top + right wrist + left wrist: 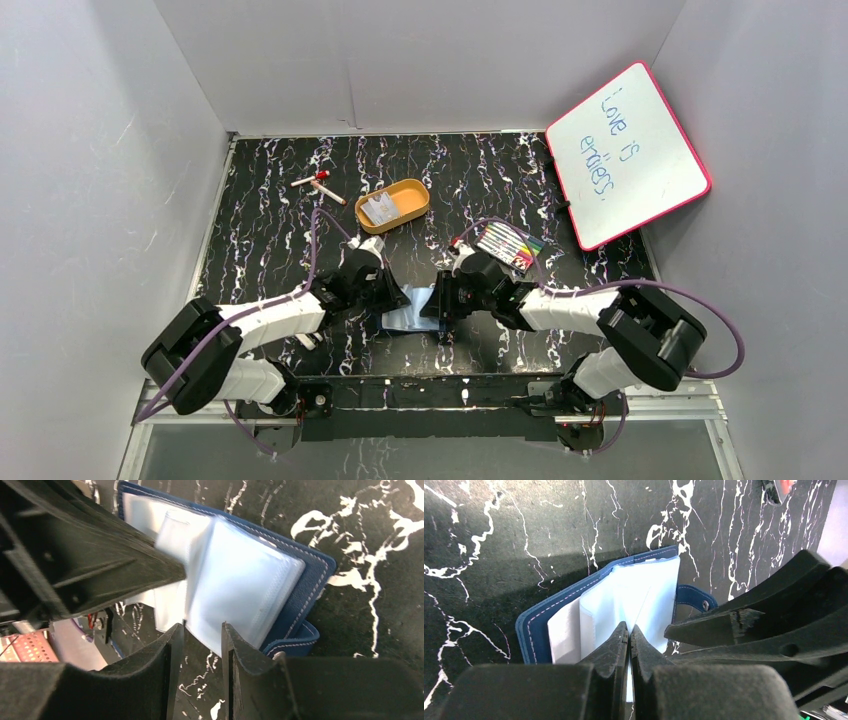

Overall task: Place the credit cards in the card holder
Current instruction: Open the card holder at the center of the board.

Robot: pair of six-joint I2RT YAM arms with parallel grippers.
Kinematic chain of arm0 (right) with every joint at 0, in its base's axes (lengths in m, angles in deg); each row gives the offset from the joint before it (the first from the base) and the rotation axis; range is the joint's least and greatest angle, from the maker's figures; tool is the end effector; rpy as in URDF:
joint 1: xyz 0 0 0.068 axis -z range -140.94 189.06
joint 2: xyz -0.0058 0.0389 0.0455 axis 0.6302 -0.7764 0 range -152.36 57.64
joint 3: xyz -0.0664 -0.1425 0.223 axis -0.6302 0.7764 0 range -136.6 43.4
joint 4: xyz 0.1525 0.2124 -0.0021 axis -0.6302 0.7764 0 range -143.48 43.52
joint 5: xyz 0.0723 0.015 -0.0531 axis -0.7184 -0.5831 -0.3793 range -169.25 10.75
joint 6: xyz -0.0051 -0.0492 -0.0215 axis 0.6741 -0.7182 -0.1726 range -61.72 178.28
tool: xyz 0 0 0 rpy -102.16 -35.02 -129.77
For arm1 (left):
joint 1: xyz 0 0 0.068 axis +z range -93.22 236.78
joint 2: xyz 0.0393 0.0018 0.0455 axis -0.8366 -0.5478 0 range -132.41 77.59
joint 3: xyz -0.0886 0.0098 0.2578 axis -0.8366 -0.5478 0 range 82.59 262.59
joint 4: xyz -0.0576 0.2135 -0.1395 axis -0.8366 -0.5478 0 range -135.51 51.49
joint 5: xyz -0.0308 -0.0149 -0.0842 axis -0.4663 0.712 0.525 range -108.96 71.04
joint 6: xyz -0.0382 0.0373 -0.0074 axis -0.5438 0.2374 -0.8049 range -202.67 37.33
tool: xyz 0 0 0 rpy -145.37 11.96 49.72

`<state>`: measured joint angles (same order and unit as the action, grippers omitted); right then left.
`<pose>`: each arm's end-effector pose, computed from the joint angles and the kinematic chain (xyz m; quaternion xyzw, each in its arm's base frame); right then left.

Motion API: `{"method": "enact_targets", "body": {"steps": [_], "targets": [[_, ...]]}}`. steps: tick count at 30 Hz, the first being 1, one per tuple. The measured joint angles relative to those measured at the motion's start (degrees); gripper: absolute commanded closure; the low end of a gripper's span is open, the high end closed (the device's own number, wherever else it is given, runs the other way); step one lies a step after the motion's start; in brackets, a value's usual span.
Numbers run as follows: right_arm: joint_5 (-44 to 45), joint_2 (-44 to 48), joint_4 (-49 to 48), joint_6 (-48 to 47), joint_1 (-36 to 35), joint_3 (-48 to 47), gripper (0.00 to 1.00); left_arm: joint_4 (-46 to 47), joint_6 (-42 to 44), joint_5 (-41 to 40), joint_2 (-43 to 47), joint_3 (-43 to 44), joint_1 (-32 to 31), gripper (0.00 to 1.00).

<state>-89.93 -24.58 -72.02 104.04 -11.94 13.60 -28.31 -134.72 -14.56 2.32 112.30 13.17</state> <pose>0.1659 0.2153 0.1568 -0.0840 0.8757 0.4047 0.2497 0.1838 -0.1789 0.1725 -0.0478 0.8867 -0.3628 0.2826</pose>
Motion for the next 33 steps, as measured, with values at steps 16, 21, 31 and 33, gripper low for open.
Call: {"method": "enact_targets", "body": {"steps": [16,21,31,33], "targets": [[-5.66,0.42,-8.17,5.11,0.0,0.02,0.55,13.03,-9.77,4.0,1.03,-8.68,0.68,0.99],[-6.34,-1.2,-8.61,5.81,0.0,0.02,0.54,15.85,-11.72,3.98,3.39,-10.54,1.01,0.99],[-8.41,-3.96,-8.87,6.62,0.0,0.02,0.62,18.1,-13.57,3.96,4.2,-11.41,1.18,0.99],[-9.09,-4.57,-9.38,6.62,0.0,0.02,0.7,18.14,-13.62,3.96,4.2,-11.43,1.18,0.99]]}}
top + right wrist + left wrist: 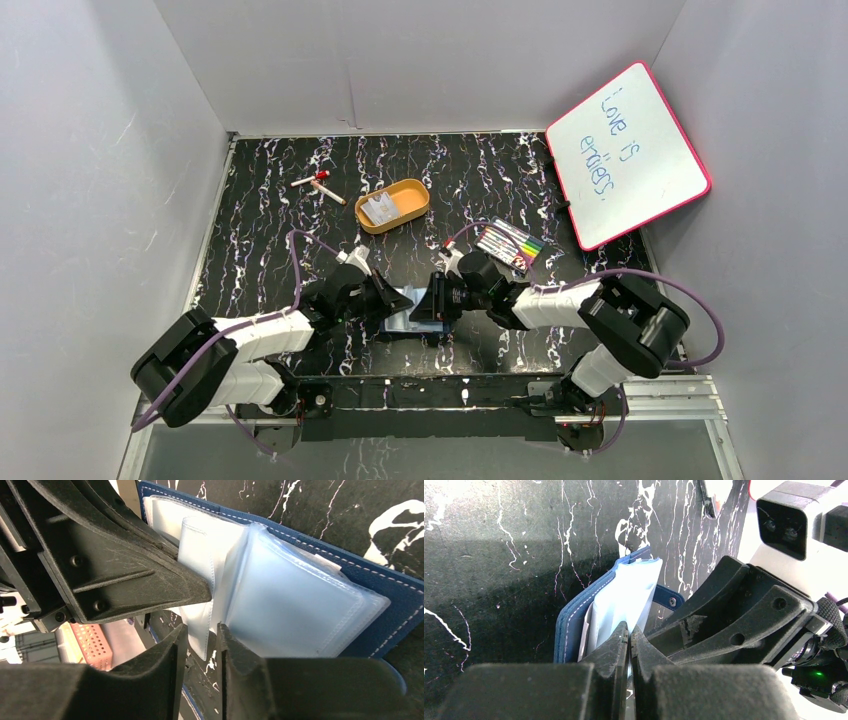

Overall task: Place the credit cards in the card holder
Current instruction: Open the card holder at the center of the board.

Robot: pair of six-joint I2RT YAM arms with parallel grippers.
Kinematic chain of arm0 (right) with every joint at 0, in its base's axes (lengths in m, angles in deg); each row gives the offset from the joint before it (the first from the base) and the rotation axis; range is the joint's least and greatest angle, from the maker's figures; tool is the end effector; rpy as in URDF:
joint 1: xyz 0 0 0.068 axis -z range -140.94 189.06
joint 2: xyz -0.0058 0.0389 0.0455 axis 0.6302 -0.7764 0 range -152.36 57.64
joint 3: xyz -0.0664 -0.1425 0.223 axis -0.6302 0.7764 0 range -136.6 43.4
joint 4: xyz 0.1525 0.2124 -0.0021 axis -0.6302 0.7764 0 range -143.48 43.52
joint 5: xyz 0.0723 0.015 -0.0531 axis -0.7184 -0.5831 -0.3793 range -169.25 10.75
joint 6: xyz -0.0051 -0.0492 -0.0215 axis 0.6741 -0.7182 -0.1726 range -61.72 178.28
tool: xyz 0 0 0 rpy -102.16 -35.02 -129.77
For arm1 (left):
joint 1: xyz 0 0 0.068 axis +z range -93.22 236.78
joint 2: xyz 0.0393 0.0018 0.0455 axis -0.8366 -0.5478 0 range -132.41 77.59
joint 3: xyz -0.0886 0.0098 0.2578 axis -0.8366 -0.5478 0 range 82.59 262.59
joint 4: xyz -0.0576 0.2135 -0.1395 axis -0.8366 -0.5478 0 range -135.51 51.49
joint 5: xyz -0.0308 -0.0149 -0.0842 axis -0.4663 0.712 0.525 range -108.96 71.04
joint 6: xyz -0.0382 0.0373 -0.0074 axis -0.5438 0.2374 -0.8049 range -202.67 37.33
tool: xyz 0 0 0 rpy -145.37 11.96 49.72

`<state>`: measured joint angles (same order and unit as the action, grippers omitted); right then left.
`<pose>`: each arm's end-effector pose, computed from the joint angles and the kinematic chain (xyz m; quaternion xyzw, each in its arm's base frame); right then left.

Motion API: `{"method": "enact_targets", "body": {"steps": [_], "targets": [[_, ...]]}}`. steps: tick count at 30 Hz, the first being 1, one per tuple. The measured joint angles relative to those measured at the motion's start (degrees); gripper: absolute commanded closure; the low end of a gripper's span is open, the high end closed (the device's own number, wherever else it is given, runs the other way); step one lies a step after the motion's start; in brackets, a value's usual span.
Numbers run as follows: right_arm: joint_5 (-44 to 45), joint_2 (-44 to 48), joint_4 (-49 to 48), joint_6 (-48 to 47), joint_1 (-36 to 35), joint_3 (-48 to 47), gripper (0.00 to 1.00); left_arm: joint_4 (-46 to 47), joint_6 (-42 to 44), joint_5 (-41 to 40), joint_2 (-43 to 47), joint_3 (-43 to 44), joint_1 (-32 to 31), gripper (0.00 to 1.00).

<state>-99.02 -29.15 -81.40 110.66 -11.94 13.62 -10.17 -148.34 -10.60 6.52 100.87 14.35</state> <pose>0.1687 0.2274 0.1520 -0.0769 0.8502 0.4836 0.1934 0.1660 -0.1588 0.1591 -0.1303 0.8293 -0.4730 0.2673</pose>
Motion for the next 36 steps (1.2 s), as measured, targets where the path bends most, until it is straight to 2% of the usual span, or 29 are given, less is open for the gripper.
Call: {"method": "enact_targets", "body": {"steps": [3,6,9,13,20,25,26,31,36], "targets": [[-0.9,-0.5,-0.87,0.0,0.0,0.0,0.87,0.02,0.0,0.0,0.0,-0.04,0.0,0.95],[-1.51,-0.59,-1.38,-0.07,0.0,0.0,1.0,0.0,0.07,0.0,0.0,-0.04,0.0,0.84],[-1.95,-0.59,-1.95,-0.17,0.0,0.0,1.0,-0.28,0.76,0.02,0.0,-0.02,0.0,0.64],[-1.7,-0.59,-1.51,-1.11,0.0,-0.11,1.0,-3.87,2.38,-0.33,0.28,1.03,0.07,0.53],[0.61,-0.59,5.38,-5.38,-0.02,-3.91,1.0,-16.39,7.15,-5.49,6.93,5.86,0.11,0.5],[0.94,-0.72,6.47,-6.54,-0.02,-5.35,1.0,-20.06,9.97,-7.8,8.74,9.16,0.11,0.5],[0.87,-0.9,6.43,-6.62,-0.04,-5.57,0.99,-20.2,10.27,-7.89,8.61,9.38,0.11,0.5],[0.02,-2.67,5.86,-7.34,-0.13,-6.75,0.7,-20.68,11.15,-7.74,6.29,9.53,0.11,0.5],[-0.9,-3.45,3.43,-7.56,-0.13,-6.84,0.56,-21.35,11.04,-7.56,4.83,9.53,0.11,0.5]]}}
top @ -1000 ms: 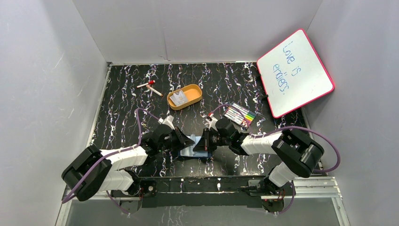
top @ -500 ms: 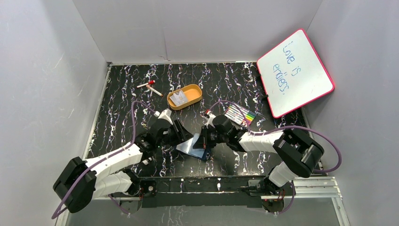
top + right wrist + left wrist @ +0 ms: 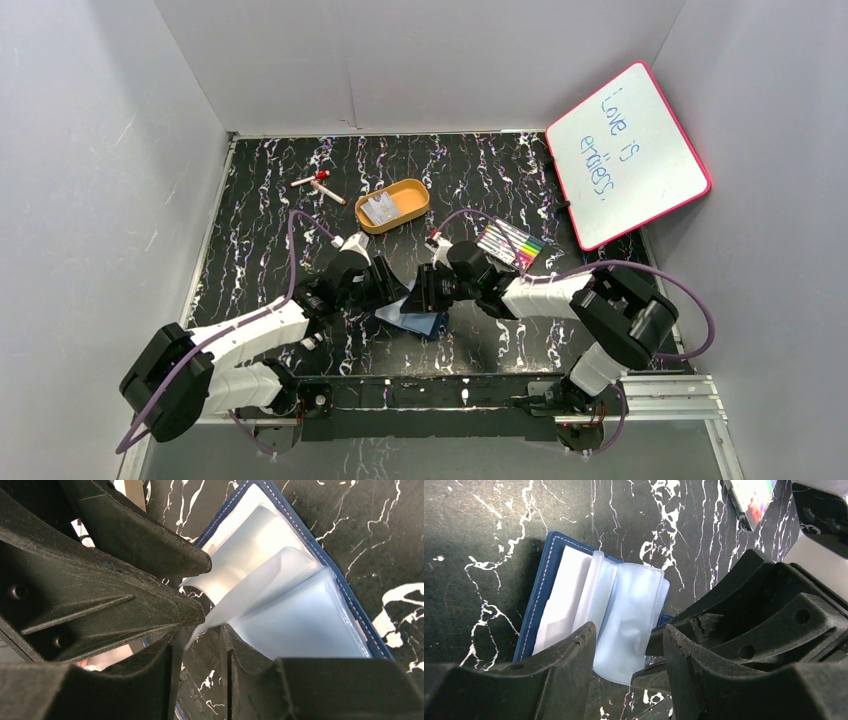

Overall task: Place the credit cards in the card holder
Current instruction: Open the card holder at the center of the board.

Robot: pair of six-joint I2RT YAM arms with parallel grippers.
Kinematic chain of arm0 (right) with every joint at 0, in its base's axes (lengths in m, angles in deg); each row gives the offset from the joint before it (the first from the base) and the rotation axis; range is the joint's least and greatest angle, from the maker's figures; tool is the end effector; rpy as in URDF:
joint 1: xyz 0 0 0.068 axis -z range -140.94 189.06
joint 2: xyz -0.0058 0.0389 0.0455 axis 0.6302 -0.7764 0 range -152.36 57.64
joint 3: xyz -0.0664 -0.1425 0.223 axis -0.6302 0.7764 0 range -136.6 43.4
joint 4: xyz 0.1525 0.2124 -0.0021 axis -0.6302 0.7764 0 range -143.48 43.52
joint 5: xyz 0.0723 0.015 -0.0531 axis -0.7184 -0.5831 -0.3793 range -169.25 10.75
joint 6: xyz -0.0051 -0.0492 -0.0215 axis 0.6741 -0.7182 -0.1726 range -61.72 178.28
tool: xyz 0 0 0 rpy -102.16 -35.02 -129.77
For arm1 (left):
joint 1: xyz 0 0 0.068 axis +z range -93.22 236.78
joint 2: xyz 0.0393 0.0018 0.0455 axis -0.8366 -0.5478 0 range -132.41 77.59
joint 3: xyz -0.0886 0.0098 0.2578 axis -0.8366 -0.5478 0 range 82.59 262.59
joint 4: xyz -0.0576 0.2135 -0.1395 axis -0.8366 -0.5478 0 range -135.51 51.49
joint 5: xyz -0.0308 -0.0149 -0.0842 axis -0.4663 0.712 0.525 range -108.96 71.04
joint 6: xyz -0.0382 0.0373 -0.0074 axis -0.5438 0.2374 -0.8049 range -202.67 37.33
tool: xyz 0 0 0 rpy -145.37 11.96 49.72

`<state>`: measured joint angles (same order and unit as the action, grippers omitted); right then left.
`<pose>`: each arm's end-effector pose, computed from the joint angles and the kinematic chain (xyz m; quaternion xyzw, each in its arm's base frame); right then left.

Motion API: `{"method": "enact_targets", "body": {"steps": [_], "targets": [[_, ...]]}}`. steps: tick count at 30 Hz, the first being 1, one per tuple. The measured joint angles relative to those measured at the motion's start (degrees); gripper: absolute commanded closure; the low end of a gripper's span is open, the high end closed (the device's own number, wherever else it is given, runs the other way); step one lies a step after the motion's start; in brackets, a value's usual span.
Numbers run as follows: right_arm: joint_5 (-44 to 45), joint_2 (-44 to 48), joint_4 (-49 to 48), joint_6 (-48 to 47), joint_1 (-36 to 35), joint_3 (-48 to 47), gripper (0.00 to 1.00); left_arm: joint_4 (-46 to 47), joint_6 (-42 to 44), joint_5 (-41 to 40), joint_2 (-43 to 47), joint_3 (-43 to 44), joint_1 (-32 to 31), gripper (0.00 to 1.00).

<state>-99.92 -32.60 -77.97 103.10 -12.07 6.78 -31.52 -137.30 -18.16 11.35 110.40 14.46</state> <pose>0.1838 0.2481 0.1637 -0.1375 0.8419 0.4738 0.2187 0.1744 -0.1595 0.1926 -0.0902 0.8676 -0.3702 0.3196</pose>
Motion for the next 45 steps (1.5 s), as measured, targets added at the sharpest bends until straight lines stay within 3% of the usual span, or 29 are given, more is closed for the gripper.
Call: {"method": "enact_targets", "body": {"steps": [19,25,32,45], "targets": [[-1.11,-11.69,-2.75,-0.2,0.0,-7.98,0.47,-14.78,0.52,-12.33,19.1,0.28,0.26,0.51],[-1.77,-13.46,-2.19,-0.85,-0.02,-9.35,0.33,-15.63,2.14,-12.79,19.43,2.21,0.37,0.51],[-1.99,-15.19,0.66,-3.43,-0.31,-14.21,0.31,-15.56,2.62,-12.66,17.49,4.09,0.52,0.51],[1.86,-5.22,6.82,-4.59,-0.31,-13.92,0.3,-18.1,3.98,-14.8,21.51,5.88,0.59,0.5]]}}
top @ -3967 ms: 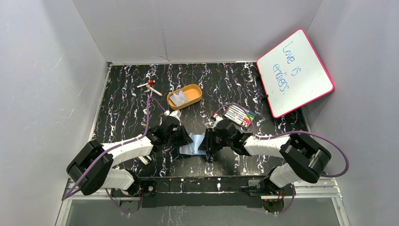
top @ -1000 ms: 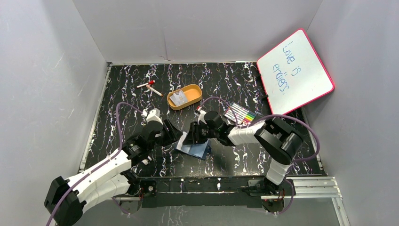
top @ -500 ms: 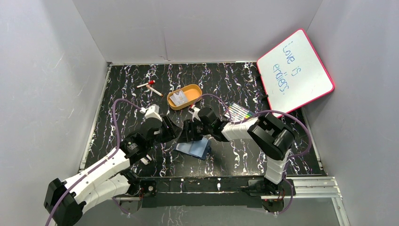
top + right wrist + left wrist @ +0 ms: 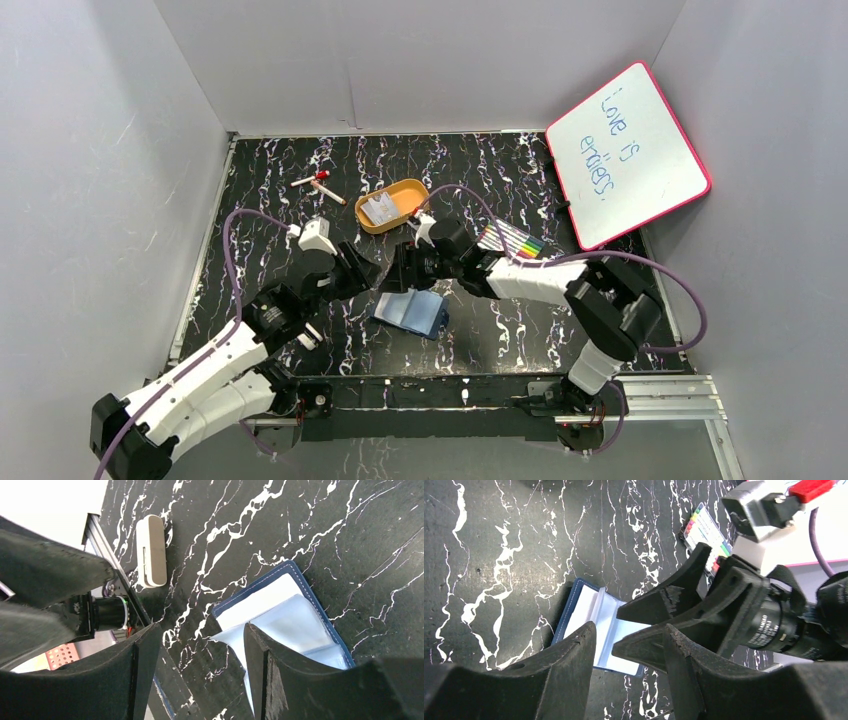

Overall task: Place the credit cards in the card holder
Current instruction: Open the card holder at the center of the board.

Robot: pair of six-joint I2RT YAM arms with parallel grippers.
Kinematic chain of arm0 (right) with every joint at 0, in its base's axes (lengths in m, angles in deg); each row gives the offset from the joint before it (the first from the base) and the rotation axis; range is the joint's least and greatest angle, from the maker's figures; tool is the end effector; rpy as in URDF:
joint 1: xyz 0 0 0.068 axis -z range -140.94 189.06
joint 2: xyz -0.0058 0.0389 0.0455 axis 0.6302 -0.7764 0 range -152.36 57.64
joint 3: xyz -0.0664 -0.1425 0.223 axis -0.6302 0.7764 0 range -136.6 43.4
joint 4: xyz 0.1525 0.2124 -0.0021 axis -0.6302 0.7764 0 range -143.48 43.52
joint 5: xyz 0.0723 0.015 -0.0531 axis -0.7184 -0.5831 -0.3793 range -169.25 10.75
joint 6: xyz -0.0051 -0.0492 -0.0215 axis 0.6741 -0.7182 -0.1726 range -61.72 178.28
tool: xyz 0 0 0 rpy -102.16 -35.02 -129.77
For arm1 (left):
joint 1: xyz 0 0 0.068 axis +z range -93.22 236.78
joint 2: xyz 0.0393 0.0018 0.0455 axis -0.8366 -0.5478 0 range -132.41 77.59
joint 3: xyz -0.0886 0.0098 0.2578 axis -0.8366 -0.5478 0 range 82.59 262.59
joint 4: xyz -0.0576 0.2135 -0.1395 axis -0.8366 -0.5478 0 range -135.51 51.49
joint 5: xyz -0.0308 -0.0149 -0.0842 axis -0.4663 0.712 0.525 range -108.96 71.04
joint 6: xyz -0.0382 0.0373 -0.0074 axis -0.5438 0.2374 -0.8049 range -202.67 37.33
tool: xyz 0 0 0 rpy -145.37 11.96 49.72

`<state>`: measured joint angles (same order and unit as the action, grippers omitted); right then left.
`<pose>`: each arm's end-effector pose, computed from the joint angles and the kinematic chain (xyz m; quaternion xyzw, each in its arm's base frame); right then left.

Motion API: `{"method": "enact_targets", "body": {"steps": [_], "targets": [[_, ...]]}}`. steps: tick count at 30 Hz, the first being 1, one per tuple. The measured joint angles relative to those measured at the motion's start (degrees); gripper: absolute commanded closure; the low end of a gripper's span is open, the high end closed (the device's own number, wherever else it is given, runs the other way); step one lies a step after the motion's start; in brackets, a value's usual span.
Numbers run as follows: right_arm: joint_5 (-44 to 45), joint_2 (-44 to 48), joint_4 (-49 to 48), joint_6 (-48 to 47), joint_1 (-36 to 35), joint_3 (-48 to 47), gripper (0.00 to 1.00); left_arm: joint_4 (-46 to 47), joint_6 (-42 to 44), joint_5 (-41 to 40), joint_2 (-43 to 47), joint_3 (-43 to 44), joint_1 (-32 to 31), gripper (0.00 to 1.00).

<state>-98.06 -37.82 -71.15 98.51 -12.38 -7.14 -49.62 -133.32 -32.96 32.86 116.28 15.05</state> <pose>0.2134 0.2861 0.1965 -0.1670 0.8299 0.4657 0.2578 0.1437 -0.1167 0.2703 -0.1319 0.8158 -0.3297 0.4564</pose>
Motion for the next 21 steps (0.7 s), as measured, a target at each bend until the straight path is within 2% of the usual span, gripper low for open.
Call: {"method": "enact_targets", "body": {"steps": [7,11,21], "targets": [[2.45,7.19,1.97,0.15,0.0,3.89,0.35,0.28,3.91,1.44,-2.4,1.07,0.0,0.48],[3.56,11.93,4.42,0.92,0.0,8.35,0.39,-0.04,7.96,4.09,-10.6,4.39,0.0,0.48],[7.3,15.96,11.04,3.02,0.0,14.73,0.39,-0.33,13.66,8.33,-28.79,7.48,0.0,0.44]]}}
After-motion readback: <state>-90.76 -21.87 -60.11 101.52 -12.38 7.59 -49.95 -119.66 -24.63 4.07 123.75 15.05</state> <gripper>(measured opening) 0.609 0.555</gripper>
